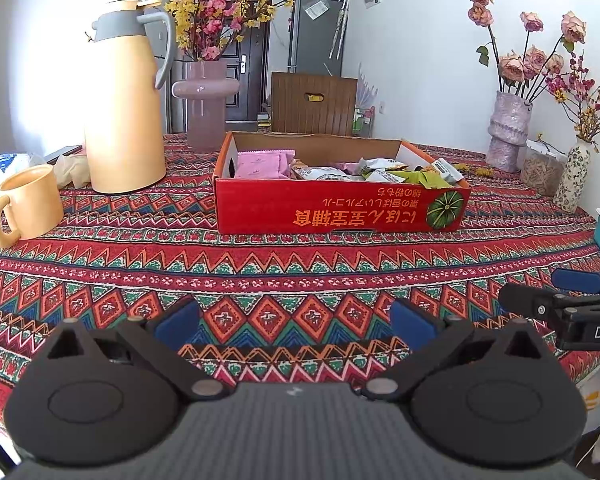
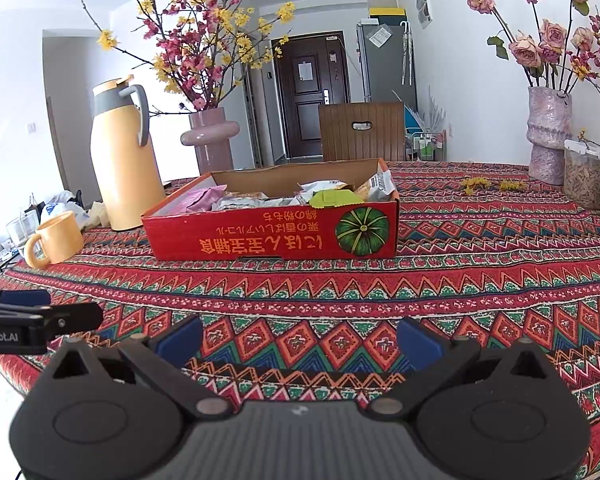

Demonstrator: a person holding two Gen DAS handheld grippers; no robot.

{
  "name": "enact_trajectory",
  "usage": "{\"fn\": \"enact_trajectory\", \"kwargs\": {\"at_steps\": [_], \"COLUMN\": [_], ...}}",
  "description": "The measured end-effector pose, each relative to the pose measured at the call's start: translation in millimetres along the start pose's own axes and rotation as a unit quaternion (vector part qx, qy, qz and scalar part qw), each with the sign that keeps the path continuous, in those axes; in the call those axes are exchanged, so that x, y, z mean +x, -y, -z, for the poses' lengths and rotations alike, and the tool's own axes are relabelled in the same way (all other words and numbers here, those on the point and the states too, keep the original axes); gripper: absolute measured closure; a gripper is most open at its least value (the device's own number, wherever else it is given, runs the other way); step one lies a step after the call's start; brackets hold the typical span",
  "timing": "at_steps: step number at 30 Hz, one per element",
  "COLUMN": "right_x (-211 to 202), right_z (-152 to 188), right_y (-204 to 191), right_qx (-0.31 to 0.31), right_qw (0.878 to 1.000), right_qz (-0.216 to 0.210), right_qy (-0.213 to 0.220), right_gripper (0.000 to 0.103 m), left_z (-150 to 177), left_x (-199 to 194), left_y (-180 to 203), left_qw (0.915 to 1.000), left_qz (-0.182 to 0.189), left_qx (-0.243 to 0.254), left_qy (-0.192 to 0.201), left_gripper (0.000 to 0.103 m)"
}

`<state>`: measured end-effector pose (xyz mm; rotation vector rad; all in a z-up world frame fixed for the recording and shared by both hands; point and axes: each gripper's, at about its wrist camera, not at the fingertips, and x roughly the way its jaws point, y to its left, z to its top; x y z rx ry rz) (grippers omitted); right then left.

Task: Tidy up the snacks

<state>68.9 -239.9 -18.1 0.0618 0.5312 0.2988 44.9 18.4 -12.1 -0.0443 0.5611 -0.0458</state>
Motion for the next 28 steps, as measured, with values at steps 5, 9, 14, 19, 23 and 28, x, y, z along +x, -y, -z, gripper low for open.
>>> {"fn": "enact_trajectory", "kwargs": {"at_steps": [5,9,14,19,23,28], "right_x": [-0.1,-0.2,0.3,0.2,0.3,1.2], "right_z": [-0.2,-0.3,1.0,0.7,0.8,3.3], "right_y": [0.0,0.0,-0.1,-0.1,-0.2,0.0], "right_qx": [0.0,0.0,0.0,0.0,0.001,0.0], "right_qw": [1.0,1.0,1.0,1.0,1.0,1.0], "right_qz": [0.0,0.0,0.001,0.0,0.001,0.001], "right_qy": [0.0,0.0,0.0,0.0,-0.001,-0.001], "right_gripper": [0.0,0.0,0.0,0.0,0.0,0.0], "left_z": [-0.3,-0.4,-0.2,-0.1,0.9,-0.4], "left_x": [-0.5,-0.8,-0.8,-1.3,-1.4,-1.9], "left_y": [0.6,1.0,1.1,2.4,1.5,0.5], "left_qw": [1.0,1.0,1.0,1.0,1.0,1.0], "left_qz": [0.001,0.001,0.002,0.003,0.008,0.006], "left_qx": [0.0,0.0,0.001,0.0,-0.002,-0.005], "left_qy": [0.0,0.001,0.001,0.0,0.001,0.004], "left_gripper": [0.0,0.0,0.0,0.0,0.0,0.0]}}
